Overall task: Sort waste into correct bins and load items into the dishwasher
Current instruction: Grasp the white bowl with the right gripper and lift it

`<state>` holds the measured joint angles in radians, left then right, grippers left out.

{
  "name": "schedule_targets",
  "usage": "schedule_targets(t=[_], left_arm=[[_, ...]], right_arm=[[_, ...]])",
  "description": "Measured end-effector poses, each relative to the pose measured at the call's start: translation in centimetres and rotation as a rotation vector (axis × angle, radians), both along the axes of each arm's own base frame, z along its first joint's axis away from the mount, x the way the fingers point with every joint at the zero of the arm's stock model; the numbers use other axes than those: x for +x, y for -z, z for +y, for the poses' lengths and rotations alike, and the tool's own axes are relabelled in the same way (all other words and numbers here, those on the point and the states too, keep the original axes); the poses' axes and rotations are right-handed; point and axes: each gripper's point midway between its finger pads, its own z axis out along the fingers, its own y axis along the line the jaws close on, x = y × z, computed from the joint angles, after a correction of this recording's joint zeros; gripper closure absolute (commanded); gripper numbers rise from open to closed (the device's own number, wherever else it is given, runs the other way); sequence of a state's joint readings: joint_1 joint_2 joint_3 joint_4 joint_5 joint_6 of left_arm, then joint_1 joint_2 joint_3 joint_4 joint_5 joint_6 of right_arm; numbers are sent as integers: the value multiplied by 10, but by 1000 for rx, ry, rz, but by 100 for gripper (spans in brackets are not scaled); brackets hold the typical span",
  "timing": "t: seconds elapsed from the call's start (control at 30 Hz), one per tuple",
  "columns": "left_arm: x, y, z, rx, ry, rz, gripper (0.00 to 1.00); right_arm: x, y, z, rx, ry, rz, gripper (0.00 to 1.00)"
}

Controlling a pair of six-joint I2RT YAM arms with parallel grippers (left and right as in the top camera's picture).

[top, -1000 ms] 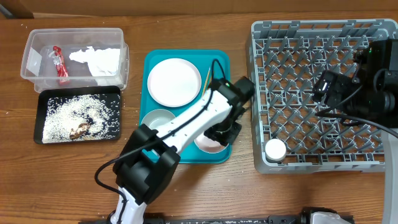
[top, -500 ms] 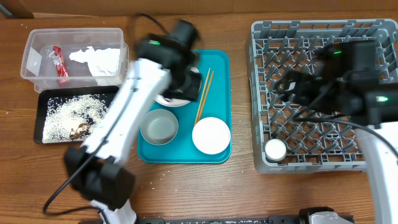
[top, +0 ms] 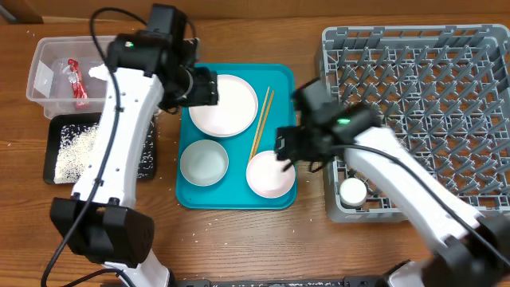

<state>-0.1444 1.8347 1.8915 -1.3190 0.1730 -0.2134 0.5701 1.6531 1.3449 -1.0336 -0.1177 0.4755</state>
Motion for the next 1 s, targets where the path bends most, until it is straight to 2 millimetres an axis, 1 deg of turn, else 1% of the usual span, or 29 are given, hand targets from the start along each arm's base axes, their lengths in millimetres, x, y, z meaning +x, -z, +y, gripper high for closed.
schedule_targets(t=[0.1, 0.17, 0.23, 0.3, 0.43, 0.53, 0.6, 0.7, 0.83, 1.0], left_arm=[[8, -1, 27, -3, -66, -12, 16], [12, -1, 51, -2, -122, -17, 16], [13, -1, 71, 0, -166, -18, 16], [13, -1, 92, 5, -203, -18, 16], [11, -1, 112, 20, -224, -21, 6], [13, -1, 121, 37, -237, -31, 0], [14, -1, 128, 49, -250, -39, 0], [14, -1, 136, 62, -267, -43, 0], [13, -1, 150, 123, -294, -42, 0], [12, 0, 158, 170, -309, -40, 0]], right_arm=[[-3, 38, 2, -76, -1, 82, 25], [-4, 62, -1, -124, 8, 135, 29], [-6, 77, -5, -154, 11, 166, 36], [-6, 86, -6, -169, 14, 180, 44], [-2, 87, -3, -160, 15, 164, 57], [2, 87, -1, -152, 9, 146, 83], [5, 88, 0, -147, 13, 134, 90], [2, 92, -1, -148, 16, 142, 96], [0, 91, 1, -132, 13, 146, 96], [0, 91, 1, -132, 13, 147, 96]])
